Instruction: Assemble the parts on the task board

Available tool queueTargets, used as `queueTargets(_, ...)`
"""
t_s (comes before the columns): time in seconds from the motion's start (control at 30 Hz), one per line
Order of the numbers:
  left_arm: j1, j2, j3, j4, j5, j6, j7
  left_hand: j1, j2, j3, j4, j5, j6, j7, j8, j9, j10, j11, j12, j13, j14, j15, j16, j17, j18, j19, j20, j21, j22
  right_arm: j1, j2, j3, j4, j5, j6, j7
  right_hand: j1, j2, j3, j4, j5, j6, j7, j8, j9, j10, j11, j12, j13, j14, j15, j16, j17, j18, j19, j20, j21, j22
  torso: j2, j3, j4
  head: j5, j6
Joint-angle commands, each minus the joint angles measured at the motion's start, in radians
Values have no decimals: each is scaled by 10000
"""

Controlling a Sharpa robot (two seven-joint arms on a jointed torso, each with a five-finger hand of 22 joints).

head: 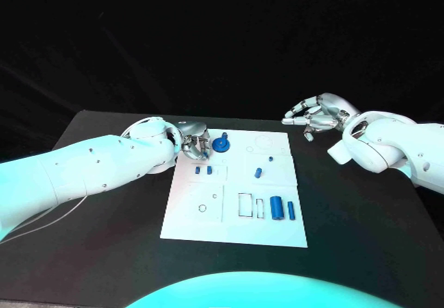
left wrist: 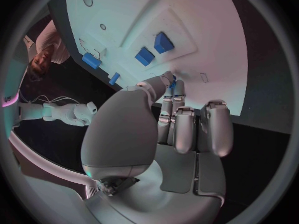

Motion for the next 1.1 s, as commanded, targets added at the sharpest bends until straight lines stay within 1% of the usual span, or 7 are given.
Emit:
queueTargets(0.03,-6,27,-3,9,37,290,30,-75,21,-30,-40,45,66,8,-51,-5,67,-3,-61,3,451,82,25,76,-153,170,74,13,1163,-5,6,6,0,-13,32,61,-11,122,-61,-1,69,-81,-2,34,15,-9,16,19,-5,190,19,-16,10,94,-34,-24,-30,2,-1,6,2,6,-17)
queueTargets(0.57,-9,92,-20,-30,37,349,2,-120,14,-62,-37,44,79,9,-86,-15,82,0,-113,-10,440,83,11,48,-149,159,75,-1,1151,-5,21,6,8,-13,36,66,-11,122,-61,-1,69,-81,-2,34,15,-9,16,19,-5,190,19,-16,10,94,-34,-24,-30,2,1,0,0,7,-8)
queueTargets(0.73,-9,124,-25,-33,37,388,24,-127,15,-68,-37,46,82,10,-93,-17,87,0,-122,-12,440,84,12,49,-151,162,75,4,1156,-5,22,6,12,-13,34,67,4,135,-75,-7,76,-81,-4,54,15,-4,13,27,-3,192,18,-21,10,95,-29,-25,-42,0,3,7,0,-11,-28)
queueTargets(1.1,-9,136,-32,-25,37,450,37,-129,49,-101,-68,45,179,-10,-108,-14,196,-29,-153,-6,433,68,11,40,-152,163,70,11,1165,-5,19,6,20,-13,36,63,4,135,-75,-7,76,-81,-4,54,15,-4,13,27,-3,192,18,-21,10,95,-29,-25,-42,0,1,4,0,-25,-43)
